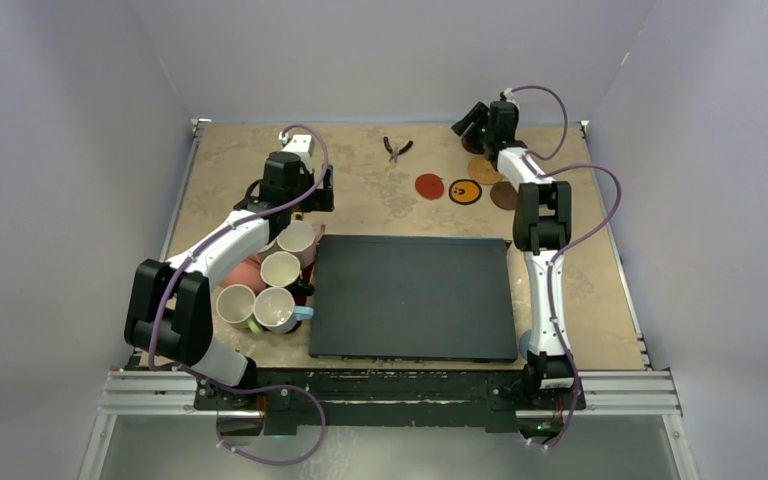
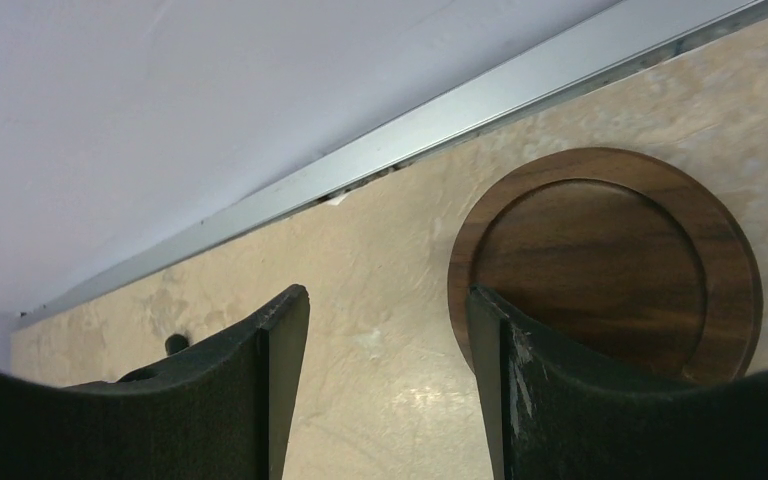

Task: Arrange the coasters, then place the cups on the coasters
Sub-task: Move the coaster to the center of the board.

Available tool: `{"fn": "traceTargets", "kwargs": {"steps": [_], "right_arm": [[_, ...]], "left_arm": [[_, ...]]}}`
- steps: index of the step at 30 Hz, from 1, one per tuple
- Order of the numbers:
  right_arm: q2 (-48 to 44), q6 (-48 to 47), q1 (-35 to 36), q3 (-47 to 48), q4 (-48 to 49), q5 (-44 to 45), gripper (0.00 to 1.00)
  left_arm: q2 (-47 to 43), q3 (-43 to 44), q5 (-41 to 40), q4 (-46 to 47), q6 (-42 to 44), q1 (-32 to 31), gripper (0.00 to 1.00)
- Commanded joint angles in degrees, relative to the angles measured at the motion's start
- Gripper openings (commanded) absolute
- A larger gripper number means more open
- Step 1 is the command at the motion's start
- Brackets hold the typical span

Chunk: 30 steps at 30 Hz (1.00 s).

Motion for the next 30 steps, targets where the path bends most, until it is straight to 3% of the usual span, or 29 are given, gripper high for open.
{"fn": "traceTargets", "kwargs": {"steps": [1,30], "right_arm": [[1.7,-3.1,2.7,-1.2,-8.1,-3.8,0.63],[-11.2,-9.3,7.5,-21.8,-10.8,-3.4,0.63]], "left_arm": [[-0.2,1.7,0.7,1.3,0.0,-0.2,0.94],[-2.9,1.1,0.5,1.6,-0.4,-0.2,0.94]]}}
